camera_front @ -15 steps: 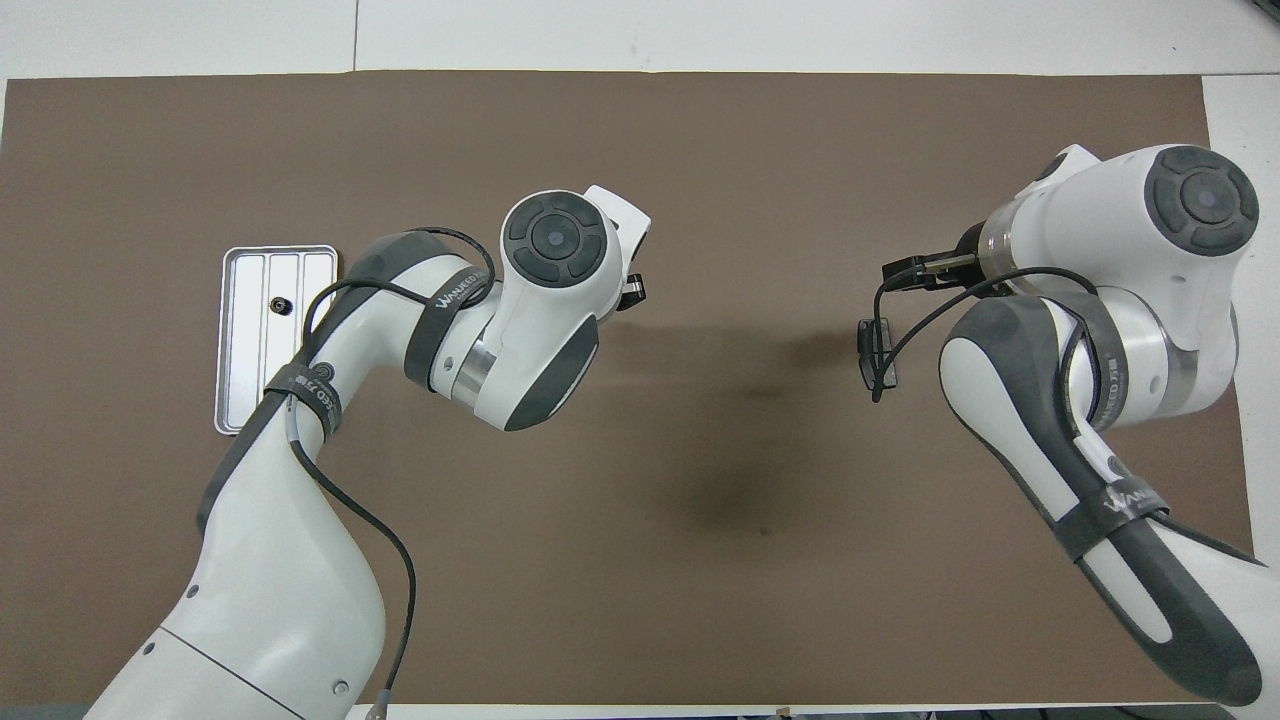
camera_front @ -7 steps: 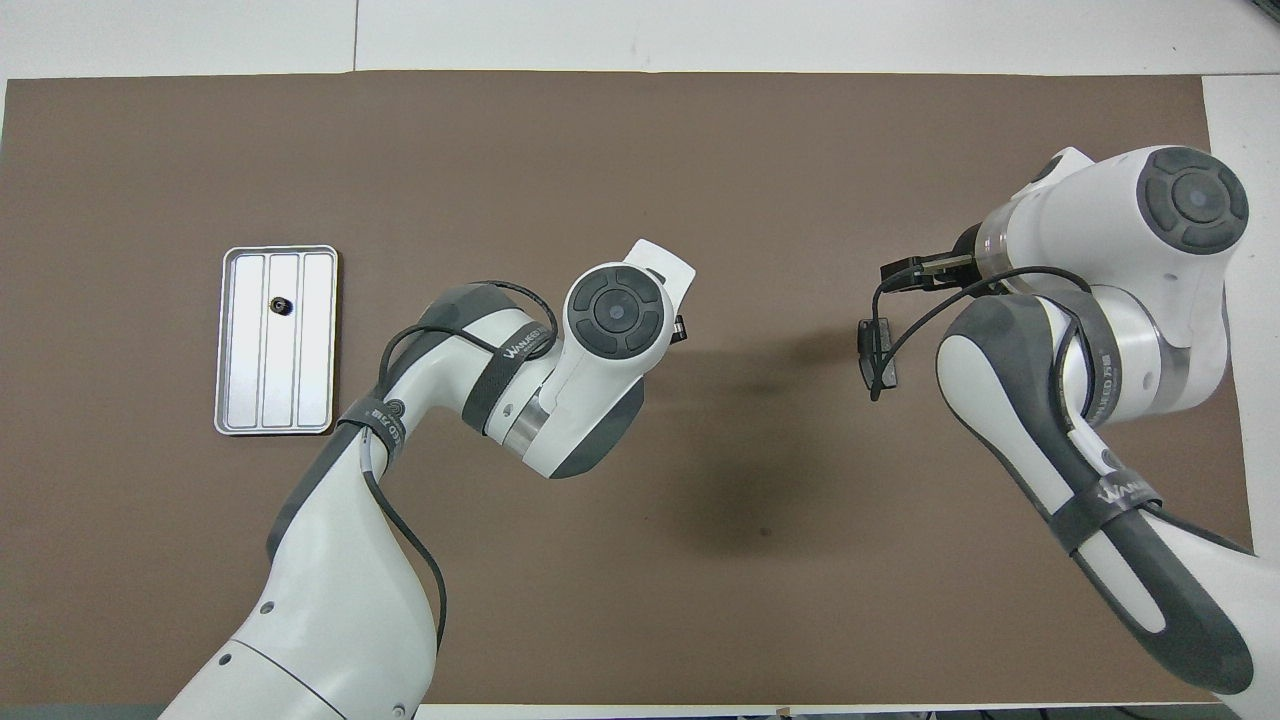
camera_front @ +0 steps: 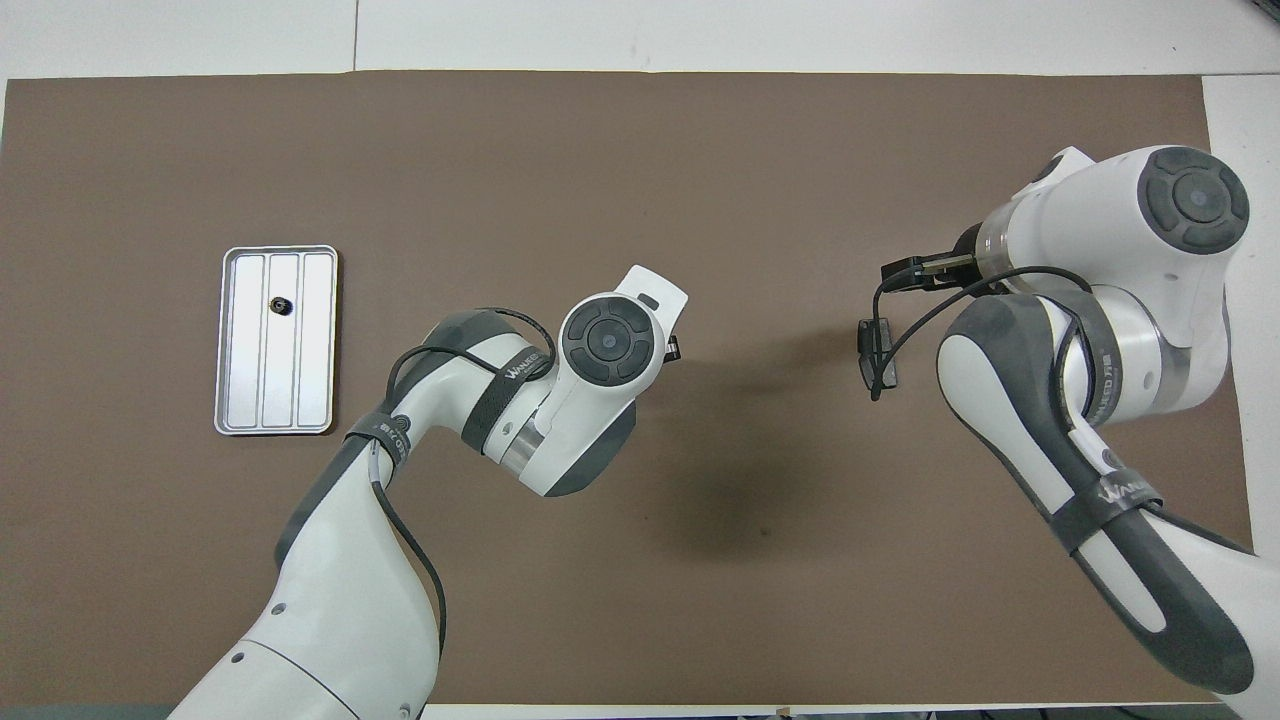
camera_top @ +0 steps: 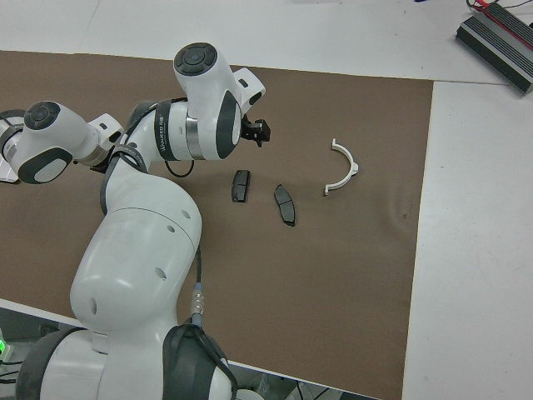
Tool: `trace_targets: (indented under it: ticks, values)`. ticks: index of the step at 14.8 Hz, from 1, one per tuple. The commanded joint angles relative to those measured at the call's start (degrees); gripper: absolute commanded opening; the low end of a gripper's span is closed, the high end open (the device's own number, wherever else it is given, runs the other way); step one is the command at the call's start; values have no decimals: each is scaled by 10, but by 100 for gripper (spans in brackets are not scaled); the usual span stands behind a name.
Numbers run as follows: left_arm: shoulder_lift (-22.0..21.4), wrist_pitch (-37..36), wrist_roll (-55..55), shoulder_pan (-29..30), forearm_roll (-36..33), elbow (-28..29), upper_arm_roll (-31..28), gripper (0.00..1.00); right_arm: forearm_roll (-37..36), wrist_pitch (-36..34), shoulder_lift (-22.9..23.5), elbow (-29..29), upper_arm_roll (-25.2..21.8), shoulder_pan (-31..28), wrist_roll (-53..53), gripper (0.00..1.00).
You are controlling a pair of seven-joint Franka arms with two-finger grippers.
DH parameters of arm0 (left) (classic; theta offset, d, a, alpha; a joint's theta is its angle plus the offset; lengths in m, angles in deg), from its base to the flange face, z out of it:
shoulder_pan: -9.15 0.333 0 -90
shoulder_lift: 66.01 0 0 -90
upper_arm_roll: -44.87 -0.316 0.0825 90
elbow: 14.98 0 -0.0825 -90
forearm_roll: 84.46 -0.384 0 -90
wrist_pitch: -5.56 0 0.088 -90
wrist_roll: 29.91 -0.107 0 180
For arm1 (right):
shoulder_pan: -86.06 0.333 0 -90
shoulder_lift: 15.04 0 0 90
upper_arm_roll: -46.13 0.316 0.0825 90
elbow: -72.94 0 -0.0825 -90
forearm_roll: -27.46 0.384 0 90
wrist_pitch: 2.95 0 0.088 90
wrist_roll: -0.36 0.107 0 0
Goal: Place bearing gear from tray to pile
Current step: 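Carry the gear to the table center and open the left gripper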
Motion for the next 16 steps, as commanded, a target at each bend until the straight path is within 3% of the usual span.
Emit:
trace_targets:
  ticks: [1,2,5,10,16]
  values:
    - [-28,25,12,-13,-9,39,-10,38,12,12,2,-3,4,-6,3,100]
    - [-28,25,12,-13,-9,39,-10,59,12,12,1,-2,4,-6,3,100]
    - [-28,21,12,-16,-9,37,-10,97,12,12,2,-2,4,-6,3,100]
    - [-25,8,9,-6,-32,12,-14,100,12,1,1,-2,4,-13,2,100]
    - [-34,-55,-68,73,-61,-60,-12,100,12,2,0,-1,4,-7,10,100]
